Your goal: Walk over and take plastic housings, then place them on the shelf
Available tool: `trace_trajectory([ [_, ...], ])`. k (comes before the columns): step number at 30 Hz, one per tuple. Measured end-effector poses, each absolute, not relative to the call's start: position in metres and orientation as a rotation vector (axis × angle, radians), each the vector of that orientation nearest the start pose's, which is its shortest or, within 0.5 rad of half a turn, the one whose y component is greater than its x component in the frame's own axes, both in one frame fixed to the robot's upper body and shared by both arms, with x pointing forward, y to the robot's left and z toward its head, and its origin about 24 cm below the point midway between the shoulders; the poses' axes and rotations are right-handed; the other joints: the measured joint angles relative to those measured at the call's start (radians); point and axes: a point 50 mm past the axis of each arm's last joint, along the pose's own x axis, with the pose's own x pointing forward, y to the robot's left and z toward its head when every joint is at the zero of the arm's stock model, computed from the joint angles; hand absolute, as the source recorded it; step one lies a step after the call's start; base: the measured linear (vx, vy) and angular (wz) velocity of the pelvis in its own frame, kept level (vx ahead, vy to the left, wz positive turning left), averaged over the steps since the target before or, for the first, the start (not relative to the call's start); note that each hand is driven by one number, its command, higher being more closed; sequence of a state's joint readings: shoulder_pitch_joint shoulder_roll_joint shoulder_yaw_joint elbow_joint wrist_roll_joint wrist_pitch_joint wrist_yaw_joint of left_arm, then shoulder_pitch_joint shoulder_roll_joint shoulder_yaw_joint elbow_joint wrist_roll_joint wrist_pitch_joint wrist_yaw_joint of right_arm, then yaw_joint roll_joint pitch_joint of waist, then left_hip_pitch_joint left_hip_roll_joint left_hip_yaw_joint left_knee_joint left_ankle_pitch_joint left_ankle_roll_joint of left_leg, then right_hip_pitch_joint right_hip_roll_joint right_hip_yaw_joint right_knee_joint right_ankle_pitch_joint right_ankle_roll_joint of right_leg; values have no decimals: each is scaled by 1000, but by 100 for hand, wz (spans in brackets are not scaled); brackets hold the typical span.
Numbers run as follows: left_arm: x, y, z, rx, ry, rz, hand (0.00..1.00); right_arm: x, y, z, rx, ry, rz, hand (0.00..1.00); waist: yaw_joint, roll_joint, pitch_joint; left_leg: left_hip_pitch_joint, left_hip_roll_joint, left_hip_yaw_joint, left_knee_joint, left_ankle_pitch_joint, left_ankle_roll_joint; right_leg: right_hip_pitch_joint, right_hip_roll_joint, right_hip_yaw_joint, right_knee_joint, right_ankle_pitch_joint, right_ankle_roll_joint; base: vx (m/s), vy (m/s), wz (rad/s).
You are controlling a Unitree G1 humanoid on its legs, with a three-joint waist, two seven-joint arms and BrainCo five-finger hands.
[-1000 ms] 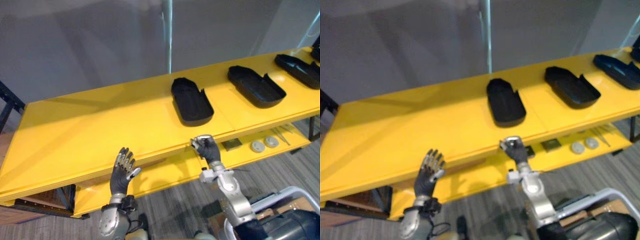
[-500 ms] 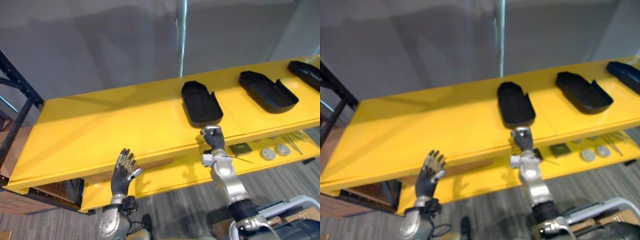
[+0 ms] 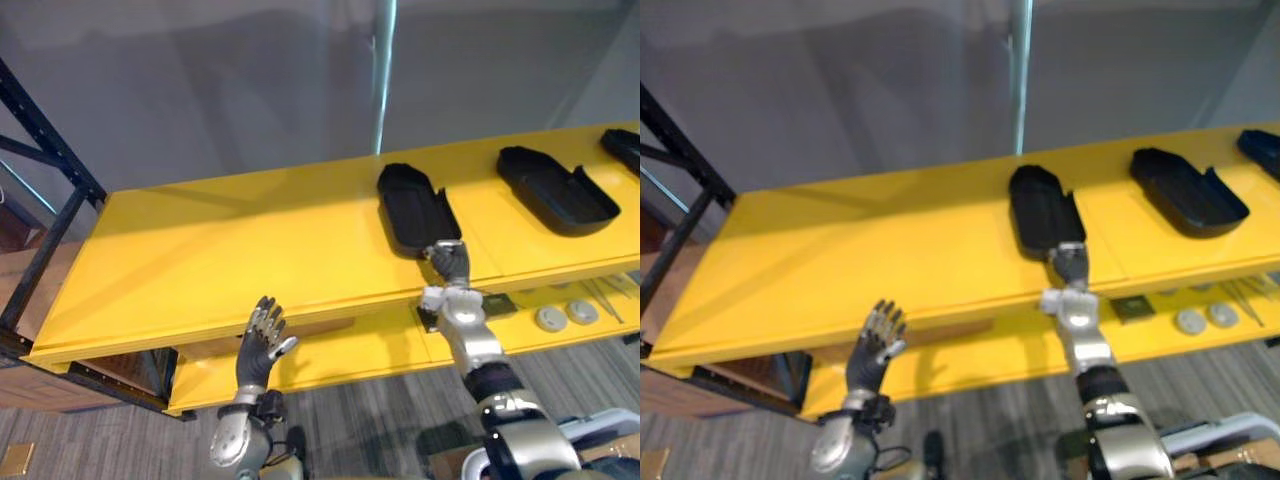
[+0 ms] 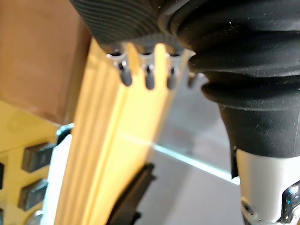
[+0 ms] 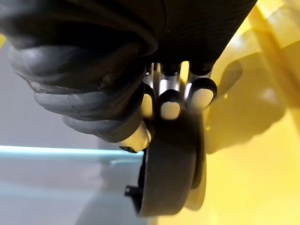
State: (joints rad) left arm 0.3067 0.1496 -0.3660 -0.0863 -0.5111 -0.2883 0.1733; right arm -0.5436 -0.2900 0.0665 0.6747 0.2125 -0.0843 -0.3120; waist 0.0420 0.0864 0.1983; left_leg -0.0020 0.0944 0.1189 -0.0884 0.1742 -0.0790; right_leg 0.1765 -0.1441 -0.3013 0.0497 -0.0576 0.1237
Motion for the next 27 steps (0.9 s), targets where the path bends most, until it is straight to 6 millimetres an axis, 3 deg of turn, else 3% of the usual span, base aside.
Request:
trace_trajectory([
  [11, 184, 122, 14, -479, 59, 0, 0, 362, -215, 77, -126, 30, -301, 100, 3, 1, 17, 1, -5, -1, 0, 0, 1, -5, -7, -4, 23, -18, 0, 0, 0, 0],
  [14, 188, 120, 17, -480, 43, -9, 0, 369, -217, 92, -125, -3, -309, 100, 3, 17, 44, 3, -3, -1, 0, 0, 0, -7, -8, -4, 35, -21, -1, 0, 0, 0],
  [21, 187, 121, 17, -484, 38, -5, 0, 372, -218, 105, -114, -70, -302, 100, 4, 18, 54, 1, -4, 2, 0, -1, 1, -15, -10, 1, 34, -21, 0, 4, -3, -1],
  [25, 187, 123, 18, -489, 24, 10, 0, 344, -191, 126, -21, -297, -232, 100, -6, 16, 54, 1, -3, 9, 2, 1, 4, -16, -8, 6, 26, -22, 0, 17, -10, -3],
  [27, 187, 128, 22, -508, -10, 54, 0, 307, -168, 119, 71, -367, -193, 100, -16, 5, 55, 4, 1, 30, 5, -2, 1, -19, -6, 19, 20, -21, -1, 41, -18, -14],
])
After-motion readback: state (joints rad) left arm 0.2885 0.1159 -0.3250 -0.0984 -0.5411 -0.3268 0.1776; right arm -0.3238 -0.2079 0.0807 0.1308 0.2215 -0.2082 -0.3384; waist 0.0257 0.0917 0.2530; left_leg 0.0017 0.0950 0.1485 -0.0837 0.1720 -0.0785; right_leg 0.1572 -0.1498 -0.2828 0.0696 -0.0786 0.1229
